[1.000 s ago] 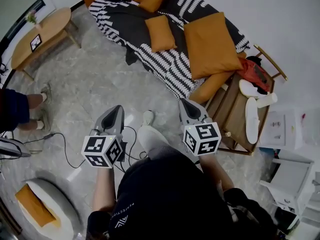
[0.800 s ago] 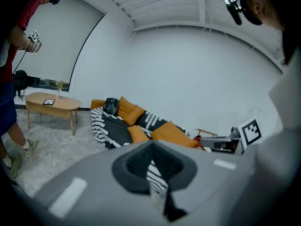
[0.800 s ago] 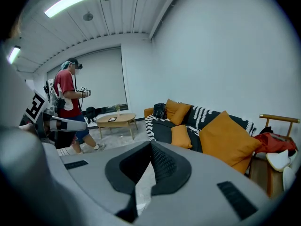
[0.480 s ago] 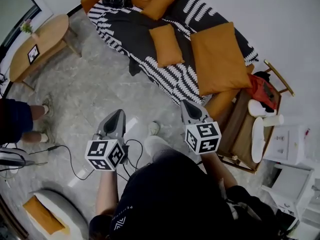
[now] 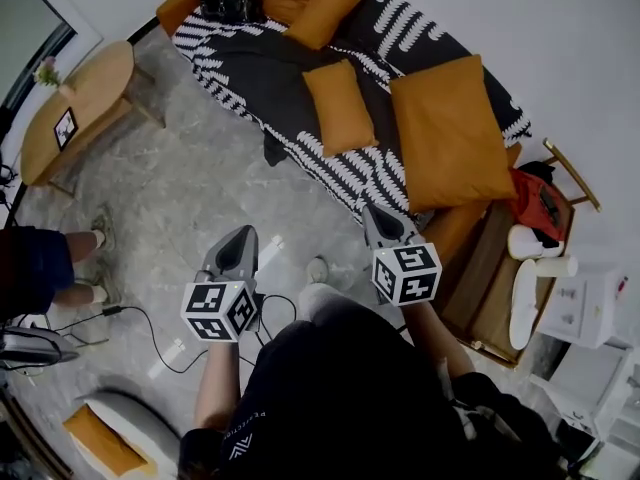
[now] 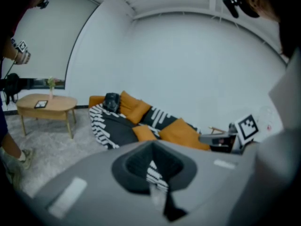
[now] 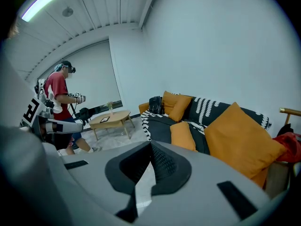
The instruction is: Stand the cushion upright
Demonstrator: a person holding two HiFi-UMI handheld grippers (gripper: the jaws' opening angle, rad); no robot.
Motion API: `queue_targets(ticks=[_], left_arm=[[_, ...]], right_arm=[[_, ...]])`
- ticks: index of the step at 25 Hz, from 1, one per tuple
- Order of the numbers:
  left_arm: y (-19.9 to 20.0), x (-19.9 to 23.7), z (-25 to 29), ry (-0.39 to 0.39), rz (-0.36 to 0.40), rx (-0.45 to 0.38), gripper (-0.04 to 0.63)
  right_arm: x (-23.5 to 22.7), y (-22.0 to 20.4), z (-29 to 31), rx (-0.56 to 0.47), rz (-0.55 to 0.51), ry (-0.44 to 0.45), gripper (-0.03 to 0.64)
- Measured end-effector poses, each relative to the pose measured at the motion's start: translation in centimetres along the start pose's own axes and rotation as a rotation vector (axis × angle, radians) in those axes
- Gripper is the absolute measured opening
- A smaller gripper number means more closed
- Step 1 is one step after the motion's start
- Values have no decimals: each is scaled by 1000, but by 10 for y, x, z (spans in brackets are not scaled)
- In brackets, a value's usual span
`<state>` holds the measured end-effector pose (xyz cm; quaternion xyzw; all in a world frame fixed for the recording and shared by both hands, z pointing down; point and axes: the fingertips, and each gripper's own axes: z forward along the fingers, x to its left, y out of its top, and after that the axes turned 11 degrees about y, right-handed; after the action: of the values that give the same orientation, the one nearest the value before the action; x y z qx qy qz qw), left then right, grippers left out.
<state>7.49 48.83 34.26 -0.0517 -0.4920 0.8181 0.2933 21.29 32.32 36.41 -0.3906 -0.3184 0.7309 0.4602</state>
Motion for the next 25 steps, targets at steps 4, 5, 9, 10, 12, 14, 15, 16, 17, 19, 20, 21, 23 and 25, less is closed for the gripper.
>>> queue_targets(ticks=[4, 5, 9, 10, 12, 14, 15, 16, 17, 19, 20, 21, 23, 25], left_arm=[[4, -2, 27, -20, 19, 27, 8], [4, -4, 34, -27, 31, 36, 8], [10, -14, 57, -56, 65, 50, 8], [12, -17, 62, -65, 70, 48, 9], [17, -24, 72, -81, 86, 44, 11], [23, -30, 81, -97, 105, 46, 11], [25, -33, 84, -105, 113, 48, 12], [27, -35, 88, -112, 119, 52, 12], [27, -37, 92, -119, 125, 58, 12], [28, -39, 100, -130, 135, 74, 12], [28, -40, 105, -136, 139, 80, 12], [29, -41, 111, -143, 142, 86, 12], [33, -43, 124, -159, 150, 96, 14], [39, -44, 140, -177, 160, 105, 14]], right_arm=[[-21, 3, 12, 5, 25, -18, -5], [-26, 2, 13, 8, 33, -24, -5], [-43, -2, 14, 16, 62, -37, -3], [-47, -2, 14, 15, 68, -39, -5], [-52, -1, 15, 7, 79, -42, -3], [-56, 1, 16, -3, 87, -42, -3], [-57, 2, 18, -6, 91, -38, 5], [-58, 2, 19, -8, 96, -33, 22], [-58, 2, 20, -9, 101, -28, 36], [-60, 0, 23, -6, 107, -22, 41], [-62, -1, 24, -2, 108, -21, 44], [-65, -2, 24, 2, 111, -22, 51], [-72, -4, 26, 6, 129, -30, 68], [-81, -5, 29, 3, 156, -46, 85]])
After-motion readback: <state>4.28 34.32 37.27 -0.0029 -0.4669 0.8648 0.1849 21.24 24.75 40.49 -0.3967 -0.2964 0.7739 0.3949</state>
